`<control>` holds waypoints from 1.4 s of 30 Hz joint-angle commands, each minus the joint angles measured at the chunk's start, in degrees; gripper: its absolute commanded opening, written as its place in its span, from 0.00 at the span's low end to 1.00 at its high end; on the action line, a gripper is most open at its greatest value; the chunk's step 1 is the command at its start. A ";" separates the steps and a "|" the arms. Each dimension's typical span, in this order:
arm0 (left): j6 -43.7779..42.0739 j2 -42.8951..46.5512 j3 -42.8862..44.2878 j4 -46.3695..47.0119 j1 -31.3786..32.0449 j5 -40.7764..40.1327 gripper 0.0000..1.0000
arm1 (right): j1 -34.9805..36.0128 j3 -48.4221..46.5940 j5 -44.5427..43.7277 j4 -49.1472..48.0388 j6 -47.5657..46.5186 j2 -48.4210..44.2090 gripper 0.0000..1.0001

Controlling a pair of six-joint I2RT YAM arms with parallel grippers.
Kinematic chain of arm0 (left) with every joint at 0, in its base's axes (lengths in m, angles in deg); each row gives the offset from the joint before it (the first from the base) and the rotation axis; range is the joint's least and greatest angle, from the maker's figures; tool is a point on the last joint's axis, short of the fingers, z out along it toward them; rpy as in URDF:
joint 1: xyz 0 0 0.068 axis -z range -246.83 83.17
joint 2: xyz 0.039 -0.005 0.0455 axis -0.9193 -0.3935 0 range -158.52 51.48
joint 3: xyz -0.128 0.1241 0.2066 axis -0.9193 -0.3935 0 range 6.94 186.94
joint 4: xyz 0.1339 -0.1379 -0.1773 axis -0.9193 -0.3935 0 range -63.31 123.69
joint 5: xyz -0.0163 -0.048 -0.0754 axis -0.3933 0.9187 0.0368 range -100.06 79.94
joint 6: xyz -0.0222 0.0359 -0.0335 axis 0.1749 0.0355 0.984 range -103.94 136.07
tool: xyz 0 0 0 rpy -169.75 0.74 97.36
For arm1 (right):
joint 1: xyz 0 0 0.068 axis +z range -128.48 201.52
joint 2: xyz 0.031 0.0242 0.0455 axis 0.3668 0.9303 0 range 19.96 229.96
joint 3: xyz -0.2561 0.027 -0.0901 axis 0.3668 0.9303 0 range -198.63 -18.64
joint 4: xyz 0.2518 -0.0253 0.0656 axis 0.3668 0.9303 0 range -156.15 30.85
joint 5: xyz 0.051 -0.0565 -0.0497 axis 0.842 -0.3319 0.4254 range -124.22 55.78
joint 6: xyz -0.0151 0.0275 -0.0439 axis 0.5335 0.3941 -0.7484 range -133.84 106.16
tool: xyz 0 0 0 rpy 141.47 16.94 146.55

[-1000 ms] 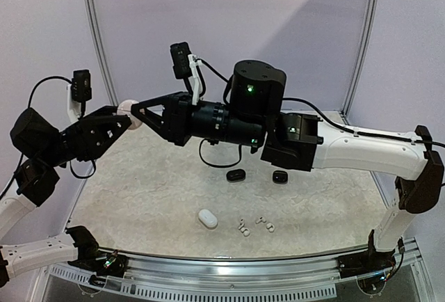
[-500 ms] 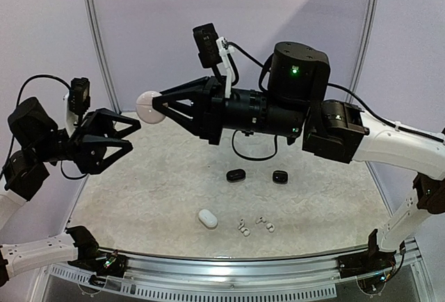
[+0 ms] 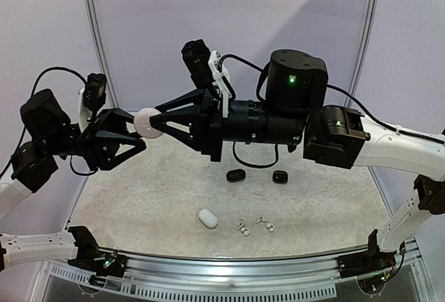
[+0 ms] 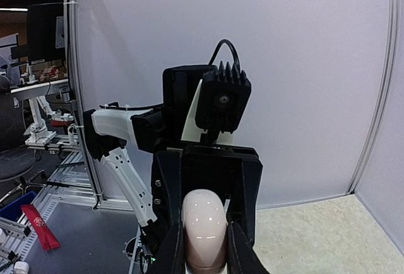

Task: Insert the wireless bluetooth earbuds into the charging case
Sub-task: Pass from the right arm to the left

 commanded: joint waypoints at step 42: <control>-4.75 0.58 0.98 1.48 5.87 -0.71 0.20 | 1.67 -2.64 -5.58 4.35 -3.06 1.84 0.00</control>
